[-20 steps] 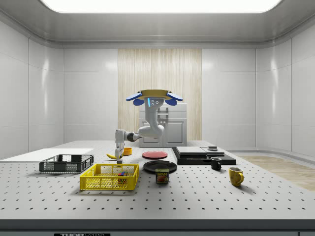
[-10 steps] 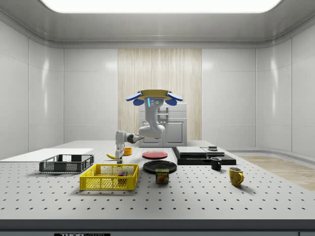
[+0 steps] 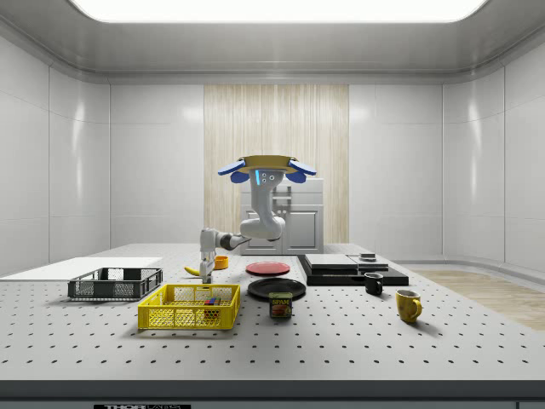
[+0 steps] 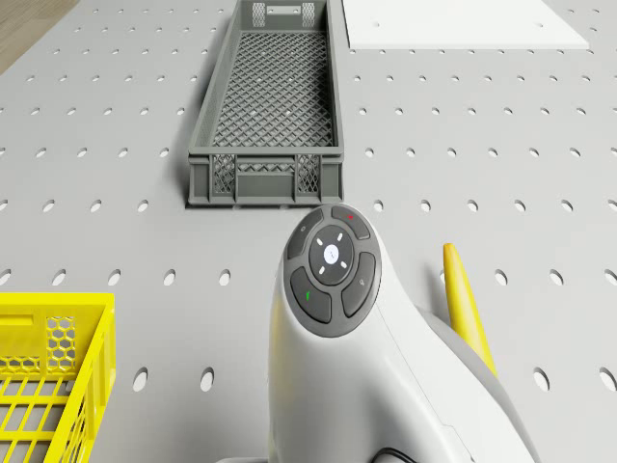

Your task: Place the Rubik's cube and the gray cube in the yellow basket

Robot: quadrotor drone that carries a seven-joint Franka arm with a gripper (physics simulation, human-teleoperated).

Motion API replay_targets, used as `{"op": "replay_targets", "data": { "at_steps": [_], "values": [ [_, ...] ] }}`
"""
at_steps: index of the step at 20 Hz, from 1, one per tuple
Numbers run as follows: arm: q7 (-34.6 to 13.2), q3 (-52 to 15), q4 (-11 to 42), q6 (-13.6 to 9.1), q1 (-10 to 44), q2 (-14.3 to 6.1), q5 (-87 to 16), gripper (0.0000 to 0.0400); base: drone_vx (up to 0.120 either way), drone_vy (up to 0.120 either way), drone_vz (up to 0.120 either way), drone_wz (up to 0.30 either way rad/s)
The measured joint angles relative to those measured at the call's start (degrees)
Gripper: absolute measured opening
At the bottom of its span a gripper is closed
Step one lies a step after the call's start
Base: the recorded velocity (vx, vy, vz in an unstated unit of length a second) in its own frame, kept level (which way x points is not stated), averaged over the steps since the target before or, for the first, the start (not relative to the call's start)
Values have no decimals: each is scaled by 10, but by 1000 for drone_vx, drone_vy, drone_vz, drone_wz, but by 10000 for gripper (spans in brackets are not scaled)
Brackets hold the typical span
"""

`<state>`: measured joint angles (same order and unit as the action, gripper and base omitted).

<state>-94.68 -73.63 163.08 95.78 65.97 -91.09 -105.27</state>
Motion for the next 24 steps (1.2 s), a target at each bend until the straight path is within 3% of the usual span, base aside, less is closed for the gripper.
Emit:
{"op": "replay_targets", "data": {
  "at_steps": [11,17,24],
  "values": [
    [-5,12,-2,-1,7,6,-13,400,0,0,0,0],
    [-5,15,-3,-3,7,8,-16,290,0,0,0,0],
    [-5,16,-3,-6,6,11,-18,257,0,0,0,0]
  ]
}}
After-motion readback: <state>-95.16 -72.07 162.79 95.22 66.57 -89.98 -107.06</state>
